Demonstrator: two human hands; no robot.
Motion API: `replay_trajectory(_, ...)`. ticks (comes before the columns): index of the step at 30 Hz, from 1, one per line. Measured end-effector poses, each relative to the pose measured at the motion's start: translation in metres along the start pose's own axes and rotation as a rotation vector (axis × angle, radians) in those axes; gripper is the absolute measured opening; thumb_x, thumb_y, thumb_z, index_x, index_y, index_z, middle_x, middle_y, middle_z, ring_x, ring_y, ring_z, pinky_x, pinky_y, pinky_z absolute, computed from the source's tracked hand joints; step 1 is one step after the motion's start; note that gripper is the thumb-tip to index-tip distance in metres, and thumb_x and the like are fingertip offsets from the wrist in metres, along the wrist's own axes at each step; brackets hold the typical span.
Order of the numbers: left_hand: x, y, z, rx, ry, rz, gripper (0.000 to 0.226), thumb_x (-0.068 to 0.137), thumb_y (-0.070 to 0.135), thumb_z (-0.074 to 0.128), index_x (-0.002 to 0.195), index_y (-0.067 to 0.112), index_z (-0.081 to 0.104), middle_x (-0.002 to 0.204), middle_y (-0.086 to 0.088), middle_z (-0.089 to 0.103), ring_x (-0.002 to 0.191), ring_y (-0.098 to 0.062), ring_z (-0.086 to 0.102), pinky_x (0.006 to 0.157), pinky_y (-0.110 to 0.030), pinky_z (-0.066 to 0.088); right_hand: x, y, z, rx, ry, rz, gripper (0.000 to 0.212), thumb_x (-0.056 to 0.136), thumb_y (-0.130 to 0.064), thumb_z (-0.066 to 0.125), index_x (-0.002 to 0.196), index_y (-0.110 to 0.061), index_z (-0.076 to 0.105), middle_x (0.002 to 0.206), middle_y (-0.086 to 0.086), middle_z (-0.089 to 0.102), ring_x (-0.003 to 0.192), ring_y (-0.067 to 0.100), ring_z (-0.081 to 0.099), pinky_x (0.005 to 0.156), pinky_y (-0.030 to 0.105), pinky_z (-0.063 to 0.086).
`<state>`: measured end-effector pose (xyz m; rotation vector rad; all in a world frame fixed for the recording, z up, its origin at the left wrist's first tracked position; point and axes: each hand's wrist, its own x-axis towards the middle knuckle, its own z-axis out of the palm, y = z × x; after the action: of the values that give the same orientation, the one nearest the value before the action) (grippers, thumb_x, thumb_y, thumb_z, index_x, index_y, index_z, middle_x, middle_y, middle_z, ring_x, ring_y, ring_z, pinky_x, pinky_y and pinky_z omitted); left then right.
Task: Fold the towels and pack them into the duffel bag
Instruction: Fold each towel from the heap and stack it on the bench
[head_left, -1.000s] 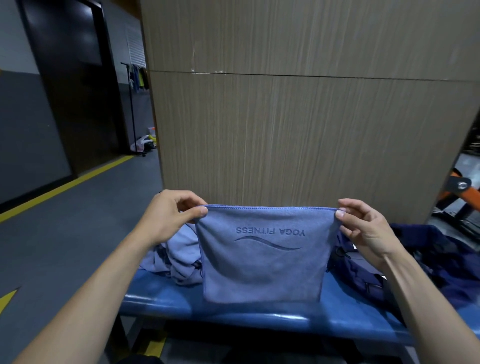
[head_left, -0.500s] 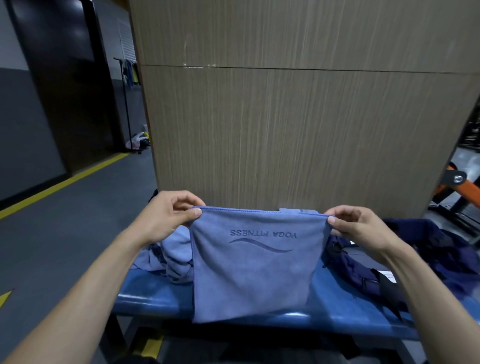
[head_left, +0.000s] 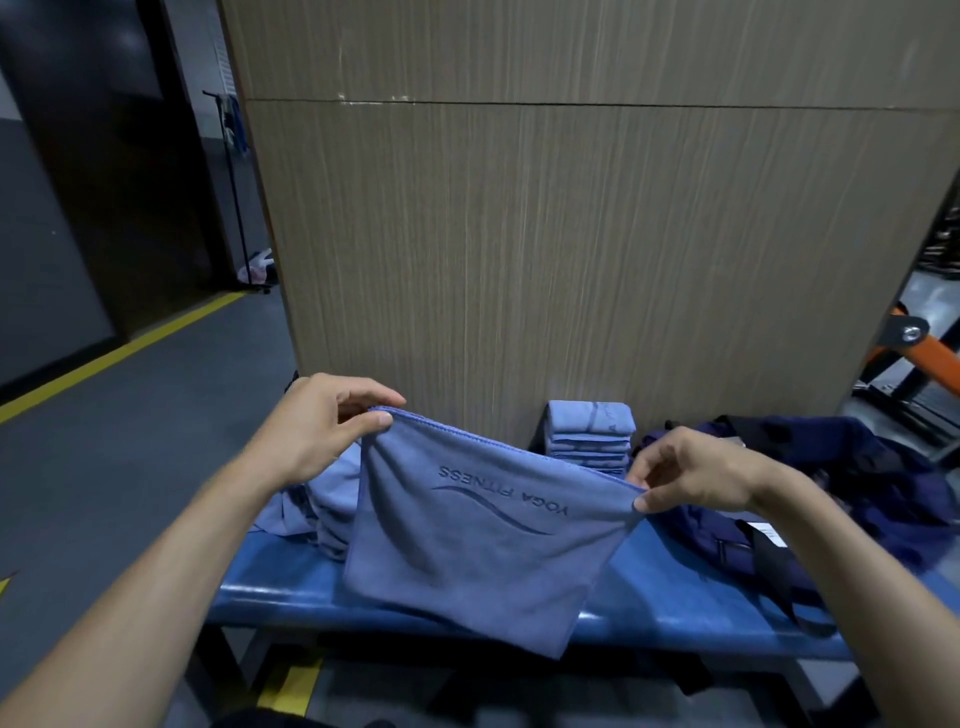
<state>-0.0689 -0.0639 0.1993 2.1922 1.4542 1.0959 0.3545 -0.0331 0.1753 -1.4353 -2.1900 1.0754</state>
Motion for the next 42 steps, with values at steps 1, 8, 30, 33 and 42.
replay_trajectory(1,0.000,-0.002,0.001,0.028,-0.015,0.003,0.020,0.090,0.008,0.074,0.103,0.022,0.079,0.095,0.017,0.077,0.093,0.002,0.071,0.088,-0.016,0.053,0.000,0.002,-0.001,0.012,0.004,0.006,0.010,0.078,-0.001,0.084,0.081,-0.006,0.075,0.076,0.004,0.072,0.073,0.012,0.064,0.071,0.025,0.051)
replay_trajectory(8,0.009,-0.017,0.017,0.256,-0.166,-0.053,0.014,0.091,0.015,0.072,0.088,0.029,0.074,0.077,0.014,0.073,0.081,-0.009,0.070,0.080,-0.038,0.055,0.009,0.010,-0.027,0.142,0.167,-0.034,0.009,0.086,-0.001,0.077,0.087,0.000,0.067,0.074,0.006,0.067,0.068,0.017,0.057,0.064,0.027,0.044)
replay_trajectory(30,-0.078,-0.072,0.118,-0.048,-0.413,-0.177,0.023,0.088,0.010,0.076,0.084,0.032,0.071,0.081,0.010,0.073,0.076,-0.004,0.066,0.075,-0.026,0.051,-0.031,0.131,0.083,0.425,0.158,0.144,0.065,0.051,-0.060,0.093,0.093,-0.012,0.081,0.073,-0.001,0.067,0.070,0.006,0.055,0.066,0.012,0.043)
replay_trajectory(33,-0.093,-0.085,0.134,-0.129,-0.512,-0.289,0.017,0.087,0.007,0.075,0.085,0.024,0.072,0.076,0.005,0.071,0.071,0.001,0.061,0.071,-0.020,0.048,-0.033,0.163,0.104,0.433,0.057,0.243,0.077,0.046,-0.065,0.093,0.095,-0.008,0.080,0.078,0.010,0.062,0.077,0.019,0.050,0.067,0.022,0.038)
replay_trajectory(42,-0.046,-0.110,0.158,-0.262,-0.324,-0.443,0.012,0.092,0.002,0.069,0.089,0.013,0.072,0.070,0.003,0.064,0.068,-0.007,0.054,0.069,-0.025,0.043,0.007,0.137,0.097,0.693,0.196,0.315,0.008,0.091,-0.005,0.069,0.086,-0.005,0.061,0.077,0.011,0.052,0.062,0.011,0.053,0.062,0.020,0.054)
